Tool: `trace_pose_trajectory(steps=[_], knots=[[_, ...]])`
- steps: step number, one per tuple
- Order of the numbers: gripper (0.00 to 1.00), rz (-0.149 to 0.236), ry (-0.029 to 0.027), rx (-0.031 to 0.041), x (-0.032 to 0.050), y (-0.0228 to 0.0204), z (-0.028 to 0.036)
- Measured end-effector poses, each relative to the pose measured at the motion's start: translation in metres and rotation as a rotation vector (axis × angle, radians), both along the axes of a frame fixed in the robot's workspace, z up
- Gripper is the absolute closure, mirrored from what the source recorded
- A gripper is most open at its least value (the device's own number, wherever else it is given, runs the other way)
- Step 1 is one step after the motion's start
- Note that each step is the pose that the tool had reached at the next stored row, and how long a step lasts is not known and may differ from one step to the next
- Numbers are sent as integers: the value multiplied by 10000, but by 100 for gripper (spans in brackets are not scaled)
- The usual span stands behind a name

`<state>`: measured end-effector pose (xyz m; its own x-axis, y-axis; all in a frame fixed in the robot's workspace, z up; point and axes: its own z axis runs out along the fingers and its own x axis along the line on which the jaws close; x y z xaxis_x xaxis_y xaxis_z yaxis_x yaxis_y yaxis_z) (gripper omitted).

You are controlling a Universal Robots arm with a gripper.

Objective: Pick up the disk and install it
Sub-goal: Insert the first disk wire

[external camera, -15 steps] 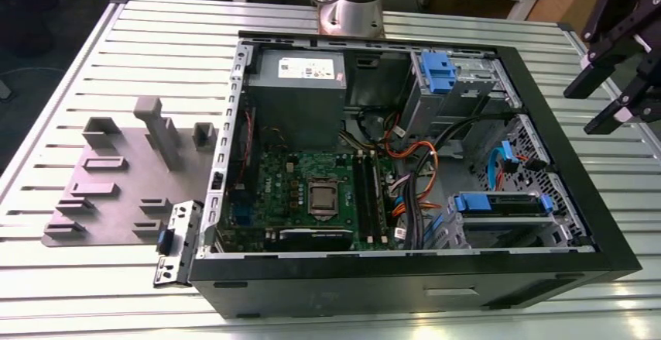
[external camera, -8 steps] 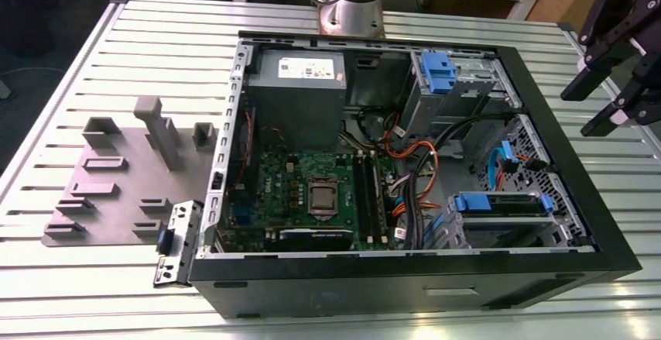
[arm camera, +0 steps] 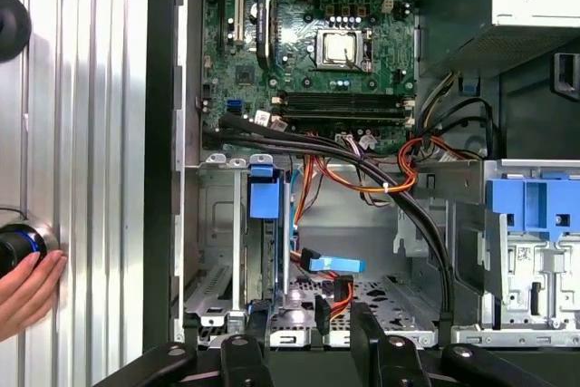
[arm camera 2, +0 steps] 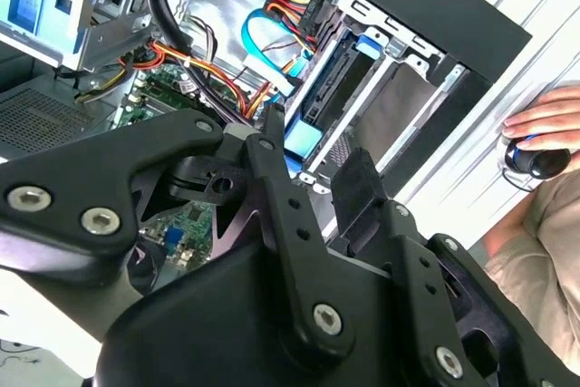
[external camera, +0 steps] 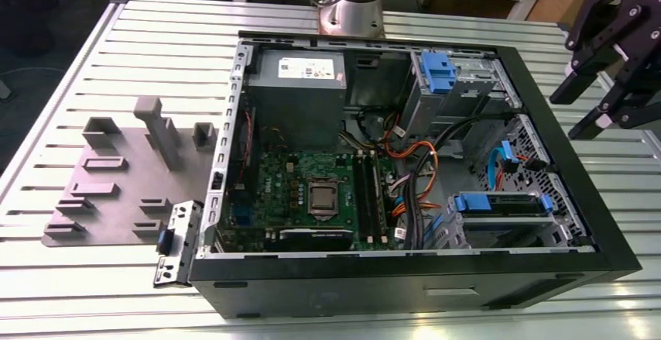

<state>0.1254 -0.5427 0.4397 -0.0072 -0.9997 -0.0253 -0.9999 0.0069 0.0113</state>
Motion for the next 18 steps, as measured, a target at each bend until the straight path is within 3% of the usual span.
trace_pose_trajectory(steps=[5, 18], knots=[[52, -2, 0, -6, -9, 28, -49], [52, -1, 22, -279, -30, 41, -244]])
